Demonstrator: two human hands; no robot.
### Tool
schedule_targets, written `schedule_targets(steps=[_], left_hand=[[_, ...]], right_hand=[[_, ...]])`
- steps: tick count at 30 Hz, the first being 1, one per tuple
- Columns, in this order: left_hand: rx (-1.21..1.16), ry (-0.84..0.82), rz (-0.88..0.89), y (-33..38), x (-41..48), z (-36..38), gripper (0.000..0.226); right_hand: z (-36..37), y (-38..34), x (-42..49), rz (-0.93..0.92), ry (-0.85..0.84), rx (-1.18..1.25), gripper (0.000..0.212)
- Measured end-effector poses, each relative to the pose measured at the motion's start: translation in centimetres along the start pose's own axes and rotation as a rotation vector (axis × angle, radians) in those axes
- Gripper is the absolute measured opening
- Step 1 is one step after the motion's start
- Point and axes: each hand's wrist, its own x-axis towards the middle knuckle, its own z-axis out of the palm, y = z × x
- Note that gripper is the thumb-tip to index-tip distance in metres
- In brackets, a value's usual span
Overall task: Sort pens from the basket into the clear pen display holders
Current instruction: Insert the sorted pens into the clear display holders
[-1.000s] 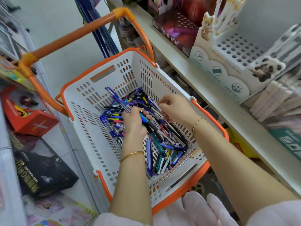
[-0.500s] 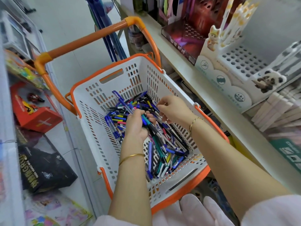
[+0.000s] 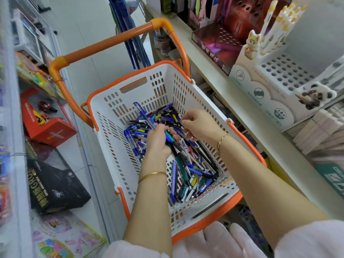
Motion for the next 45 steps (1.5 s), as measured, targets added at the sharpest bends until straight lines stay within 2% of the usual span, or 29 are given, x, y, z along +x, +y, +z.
schedule_targets(steps=[6, 11, 15, 19, 22, 26, 29, 32, 35, 38, 43, 45], left_hand=[[-0.040, -0.131, 0.106, 0.4, -0.9, 1.0, 0.007], [-0.125, -0.299, 0.160, 1.1, -2.1, 4.6, 0.023], [-0.126, -0.500, 0.144, 1.2, -4.7, 10.4, 0.009], [-0.138, -0.677, 0.145, -0.2, -7.5, 18.0, 0.016], [-0.075, -0.816, 0.150, -2.4, -10.9, 23.2, 0.009], [-0.039, -0.997, 0.080, -6.3, -16.1, 28.3, 0.023], [-0.039, -1.097, 0.032, -9.4, -18.9, 30.8, 0.013], [-0.028, -1.137, 0.028, -12.4, -20.7, 32.5, 0.010], [-0.003, -1.134, 0.100, -14.4, -22.0, 33.6, 0.013], [-0.007, -1.134, 0.139, -15.2, -22.4, 34.0, 0.018], [-0.036, -1.132, 0.238, -15.2, -22.1, 34.0, 0.008], [-0.056, -1.115, 0.269, -15.1, -21.8, 34.1, 0.028]], right_hand=[[-0.6, 0.1, -0.3, 0.032, 0.021, 0.084, 0.018], [-4.3, 0.5, -2.7, 0.042, 0.082, 0.231, 0.023], [-9.7, 1.2, -6.0, 0.021, 0.176, 0.332, 0.024], [-15.6, 2.4, -10.4, -0.008, 0.270, 0.470, 0.027], [-19.4, 3.7, -13.8, -0.032, 0.380, 0.520, 0.027], [-23.1, 5.5, -17.7, -0.041, 0.510, 0.581, 0.026], [-25.1, 7.0, -20.2, -0.050, 0.583, 0.667, 0.024], [-26.6, 8.7, -22.4, -0.074, 0.676, 0.710, 0.021], [-27.6, 9.9, -24.2, -0.106, 0.711, 0.801, 0.019], [-28.3, 10.7, -25.4, -0.144, 0.738, 0.692, 0.017], [-29.2, 10.4, -25.3, -0.205, 0.679, 0.653, 0.020], [-29.5, 10.4, -25.1, -0.218, 0.658, 0.616, 0.019]])
